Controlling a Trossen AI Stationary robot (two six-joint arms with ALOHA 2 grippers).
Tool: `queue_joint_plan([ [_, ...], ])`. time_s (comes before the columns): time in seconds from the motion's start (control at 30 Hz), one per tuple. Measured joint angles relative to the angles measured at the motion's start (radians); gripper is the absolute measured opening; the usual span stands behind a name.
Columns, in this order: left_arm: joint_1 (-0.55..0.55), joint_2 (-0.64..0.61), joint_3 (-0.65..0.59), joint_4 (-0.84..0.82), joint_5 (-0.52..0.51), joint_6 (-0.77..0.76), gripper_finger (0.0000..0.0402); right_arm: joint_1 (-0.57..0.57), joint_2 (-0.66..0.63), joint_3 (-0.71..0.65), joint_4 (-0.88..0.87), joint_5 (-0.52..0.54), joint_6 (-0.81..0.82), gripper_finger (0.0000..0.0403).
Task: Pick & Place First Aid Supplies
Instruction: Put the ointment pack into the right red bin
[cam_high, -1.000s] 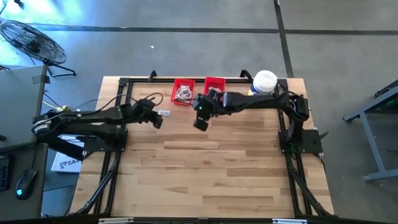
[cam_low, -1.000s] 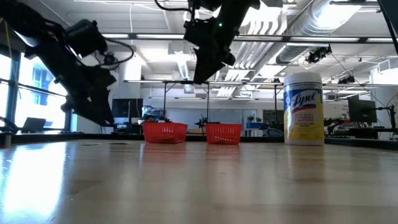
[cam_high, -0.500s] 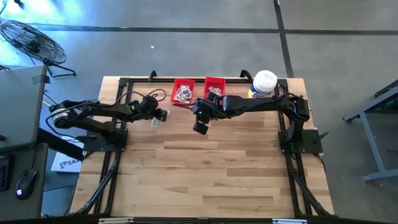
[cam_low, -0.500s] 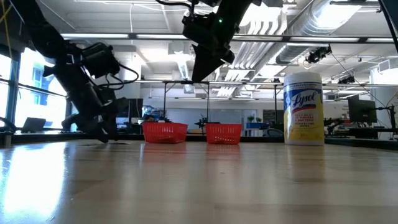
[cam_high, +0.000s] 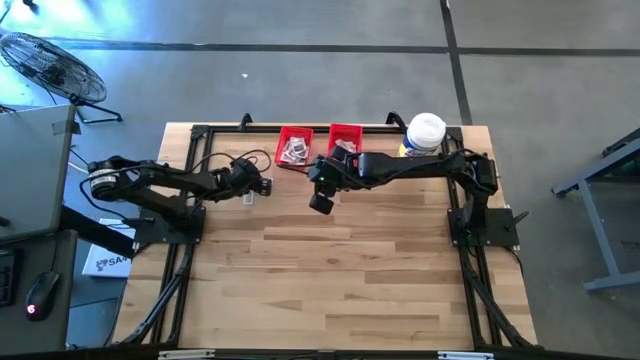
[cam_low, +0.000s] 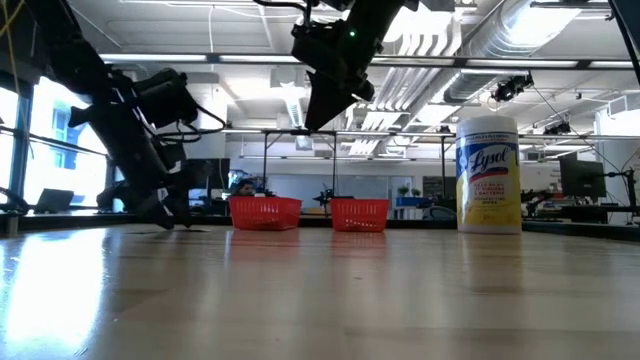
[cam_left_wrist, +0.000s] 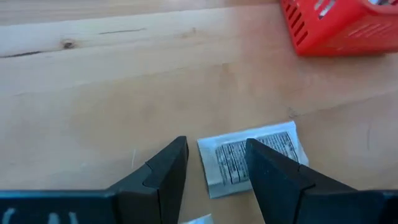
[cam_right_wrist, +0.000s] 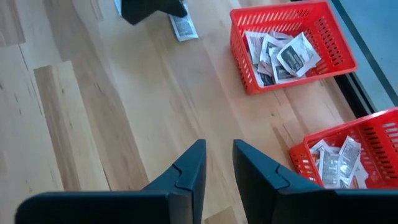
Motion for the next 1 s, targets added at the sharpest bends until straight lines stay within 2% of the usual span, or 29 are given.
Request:
queue_joint_plan([
  [0.27, -0.086, 0.073, 0.008, 0.022, -0.120, -0.105, 0.0158, 0.000, 0.000, 0.000, 0.011, 0.000, -0.029, 0.0074],
  [0.67, -0.105, 0.123, 0.002, -0.034, -0.202, -0.237, 0.0048, 0.004, 0.000, 0.000, 0.010, -0.008, -0.065, 0.0074],
  [1.0, -0.119, 0.137, 0.000, -0.039, -0.243, -0.251, 0.0010, 0.010, 0.000, 0.000, 0.004, -0.027, -0.073, 0.0074],
])
